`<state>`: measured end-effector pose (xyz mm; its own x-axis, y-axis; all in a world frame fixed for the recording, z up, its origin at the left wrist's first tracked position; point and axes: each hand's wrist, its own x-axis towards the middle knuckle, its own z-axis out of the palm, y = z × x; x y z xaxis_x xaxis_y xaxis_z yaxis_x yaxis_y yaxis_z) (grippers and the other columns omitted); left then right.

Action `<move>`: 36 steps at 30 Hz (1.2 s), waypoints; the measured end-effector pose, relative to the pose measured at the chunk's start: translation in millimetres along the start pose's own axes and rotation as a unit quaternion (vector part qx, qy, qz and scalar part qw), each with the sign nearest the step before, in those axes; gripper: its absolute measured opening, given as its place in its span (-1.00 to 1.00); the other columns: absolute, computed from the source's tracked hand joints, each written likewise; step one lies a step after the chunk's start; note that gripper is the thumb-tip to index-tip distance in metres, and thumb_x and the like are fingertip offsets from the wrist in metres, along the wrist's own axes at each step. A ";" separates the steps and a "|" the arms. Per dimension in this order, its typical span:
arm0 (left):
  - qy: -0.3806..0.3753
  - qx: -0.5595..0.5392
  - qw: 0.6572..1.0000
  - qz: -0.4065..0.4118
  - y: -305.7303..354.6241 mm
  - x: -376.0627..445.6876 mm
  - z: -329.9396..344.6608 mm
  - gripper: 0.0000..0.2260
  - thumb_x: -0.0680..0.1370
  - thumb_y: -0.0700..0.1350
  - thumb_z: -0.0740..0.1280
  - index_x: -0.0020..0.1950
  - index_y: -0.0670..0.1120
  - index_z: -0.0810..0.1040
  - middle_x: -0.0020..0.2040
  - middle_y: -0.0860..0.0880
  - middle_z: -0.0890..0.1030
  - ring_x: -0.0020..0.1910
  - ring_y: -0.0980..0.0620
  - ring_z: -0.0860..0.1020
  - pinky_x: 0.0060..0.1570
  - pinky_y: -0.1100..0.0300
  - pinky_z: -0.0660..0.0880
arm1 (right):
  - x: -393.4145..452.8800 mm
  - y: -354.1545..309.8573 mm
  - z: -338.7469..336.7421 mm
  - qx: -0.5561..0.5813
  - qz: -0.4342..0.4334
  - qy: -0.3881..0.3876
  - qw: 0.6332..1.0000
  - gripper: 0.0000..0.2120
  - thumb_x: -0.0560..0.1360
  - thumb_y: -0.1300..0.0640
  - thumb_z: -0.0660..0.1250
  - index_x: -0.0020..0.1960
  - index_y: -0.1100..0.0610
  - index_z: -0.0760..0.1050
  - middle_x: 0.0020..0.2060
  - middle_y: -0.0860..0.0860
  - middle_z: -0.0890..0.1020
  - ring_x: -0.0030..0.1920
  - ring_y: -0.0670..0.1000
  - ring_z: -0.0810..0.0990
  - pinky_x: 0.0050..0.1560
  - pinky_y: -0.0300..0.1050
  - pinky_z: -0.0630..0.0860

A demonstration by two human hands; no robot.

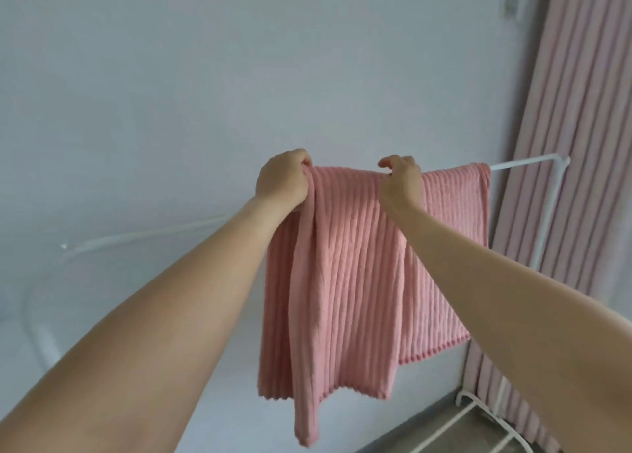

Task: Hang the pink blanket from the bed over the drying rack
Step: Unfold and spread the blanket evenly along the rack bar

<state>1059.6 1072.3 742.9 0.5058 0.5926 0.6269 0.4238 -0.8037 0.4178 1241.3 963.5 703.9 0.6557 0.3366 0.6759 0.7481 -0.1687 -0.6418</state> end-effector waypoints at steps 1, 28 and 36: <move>-0.022 0.034 0.999 -0.033 0.8 1.7 -3.8 -0.60 0.47 -0.28 0.16 0.21 0.03 0.57 0.18 -0.05 0.60 0.16 -0.14 0.53 0.12 0.03 0.53 | 10.9 6.5 -3.7 -0.025 0.000 -0.010 1.000 -0.56 0.46 0.42 0.13 0.23 0.17 0.57 0.23 0.10 0.53 0.26 0.10 0.45 0.11 -0.13 0.42; -0.112 0.304 0.946 -0.025 76.9 41.3 127.6 -0.42 0.51 0.47 0.09 -0.20 -0.05 0.48 -0.06 0.00 0.62 -0.02 -0.11 0.57 -0.11 0.09 0.37 | 142.0 188.5 -55.1 -0.221 -0.037 -0.083 0.971 -0.71 0.41 0.40 0.15 -0.18 0.20 0.63 -0.26 0.12 0.65 -0.28 0.13 0.50 -0.31 -0.14 0.35; -0.073 0.335 0.939 0.013 78.0 31.1 132.5 -0.45 0.53 0.45 0.10 -0.20 -0.04 0.43 -0.20 0.04 0.54 -0.12 -0.09 0.56 -0.17 0.10 0.36 | 119.1 170.5 -46.1 -0.200 -0.014 -0.047 0.979 -0.64 0.49 0.28 0.18 0.26 0.17 0.49 0.20 0.19 0.52 0.28 0.23 0.40 0.19 0.12 0.43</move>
<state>1207.9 1035.3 707.9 0.5996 0.6133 0.5141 0.7624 -0.6330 -0.1340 1451.7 932.1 691.7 0.6364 0.4260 0.6430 0.7576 -0.5018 -0.4174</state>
